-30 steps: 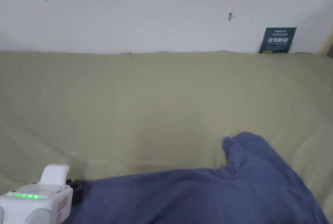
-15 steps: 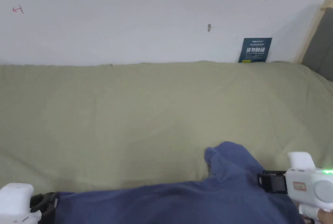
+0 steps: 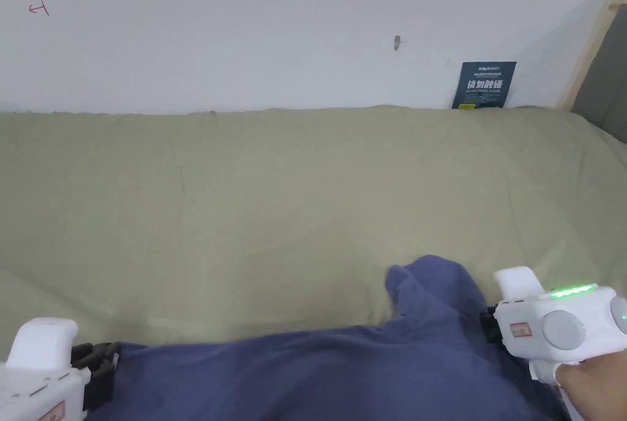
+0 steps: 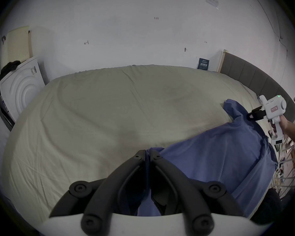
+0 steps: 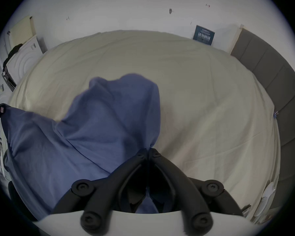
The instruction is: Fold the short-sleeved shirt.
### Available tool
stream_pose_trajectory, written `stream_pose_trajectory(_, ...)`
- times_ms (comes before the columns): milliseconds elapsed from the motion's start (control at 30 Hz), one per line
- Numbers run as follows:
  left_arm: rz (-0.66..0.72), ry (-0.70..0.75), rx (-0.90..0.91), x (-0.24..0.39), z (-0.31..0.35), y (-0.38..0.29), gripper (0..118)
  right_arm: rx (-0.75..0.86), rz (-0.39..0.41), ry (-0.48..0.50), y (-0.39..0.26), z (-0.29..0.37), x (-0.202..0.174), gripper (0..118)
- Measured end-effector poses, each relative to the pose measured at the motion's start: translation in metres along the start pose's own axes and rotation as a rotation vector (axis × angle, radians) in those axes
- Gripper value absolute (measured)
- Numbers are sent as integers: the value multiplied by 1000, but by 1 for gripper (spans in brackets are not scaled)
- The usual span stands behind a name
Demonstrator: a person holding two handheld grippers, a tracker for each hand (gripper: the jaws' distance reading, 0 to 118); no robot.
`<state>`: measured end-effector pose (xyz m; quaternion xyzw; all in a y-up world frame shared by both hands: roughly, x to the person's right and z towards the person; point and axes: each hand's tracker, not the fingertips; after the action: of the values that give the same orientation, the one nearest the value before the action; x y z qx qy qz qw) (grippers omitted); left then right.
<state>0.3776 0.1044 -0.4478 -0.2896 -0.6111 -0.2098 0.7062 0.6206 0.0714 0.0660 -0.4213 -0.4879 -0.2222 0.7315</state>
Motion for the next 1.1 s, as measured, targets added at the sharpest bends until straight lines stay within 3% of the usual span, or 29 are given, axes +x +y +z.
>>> stream_pose_trajectory(100,46,10,5,-10,9,0,2,114,-18,18,0,37,9,2)
stream_pose_trajectory(267,83,14,50,-14,69,-7,2,280,30,55,-24,129,9,2)
stream_pose_trajectory(500,75,0,91,-2,188,-57,2,353,53,100,-120,239,-4,2)
stream_pose_trajectory(767,-24,47,-111,15,191,-157,2,171,40,72,-251,216,-33,2)
stream_pose_trajectory(967,32,98,-163,2,156,-187,3,127,-20,48,-276,192,-36,3)
stream_pose_trajectory(1000,40,106,-143,1,157,-186,11,136,-19,42,-275,194,-36,6)
stream_pose_trajectory(1033,45,108,-127,2,159,-184,34,142,-22,41,-273,195,-36,22)
stream_pose_trajectory(1067,49,113,-110,3,163,-182,73,145,-24,35,-271,198,-36,56)
stream_pose_trajectory(1100,59,95,-80,2,169,-178,110,151,-21,13,-269,206,-37,104)
